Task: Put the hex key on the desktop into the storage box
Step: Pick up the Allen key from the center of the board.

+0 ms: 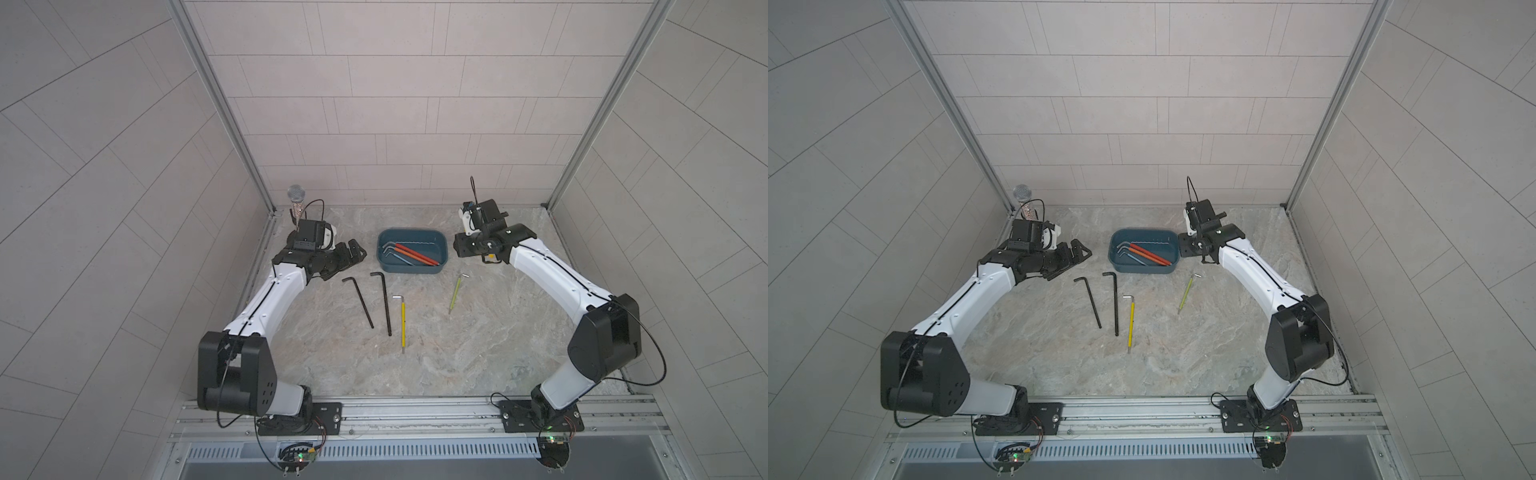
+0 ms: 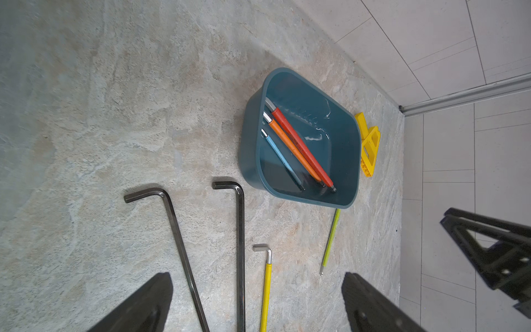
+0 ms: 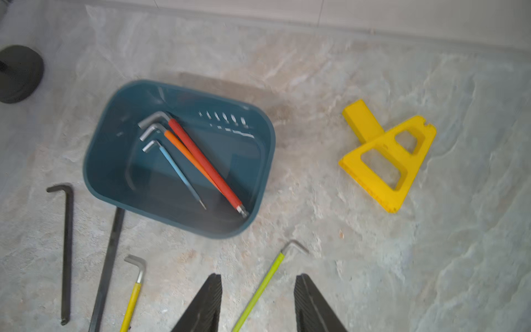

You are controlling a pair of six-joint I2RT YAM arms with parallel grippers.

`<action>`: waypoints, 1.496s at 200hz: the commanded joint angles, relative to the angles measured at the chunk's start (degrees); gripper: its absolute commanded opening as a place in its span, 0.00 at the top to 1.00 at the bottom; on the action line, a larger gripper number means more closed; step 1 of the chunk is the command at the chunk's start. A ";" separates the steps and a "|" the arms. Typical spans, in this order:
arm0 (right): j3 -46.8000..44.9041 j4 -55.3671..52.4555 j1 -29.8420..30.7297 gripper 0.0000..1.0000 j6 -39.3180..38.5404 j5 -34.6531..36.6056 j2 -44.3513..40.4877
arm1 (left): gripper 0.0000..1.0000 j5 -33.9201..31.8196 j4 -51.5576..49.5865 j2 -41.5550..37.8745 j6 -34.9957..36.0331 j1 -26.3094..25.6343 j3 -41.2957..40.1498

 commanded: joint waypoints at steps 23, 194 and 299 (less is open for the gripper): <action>-6.05 -6.36 0.91 0.56 6.51 6.47 -2.93 | 0.00 0.63 0.99 -1.50 -0.41 -0.29 -0.62; -12.98 5.69 7.94 0.56 25.88 9.34 12.87 | 0.00 1.82 1.96 -3.16 -1.01 -0.29 -1.15; -14.55 8.85 7.77 0.68 26.84 11.53 17.32 | 0.00 1.81 2.13 -3.33 -1.03 -0.34 -1.24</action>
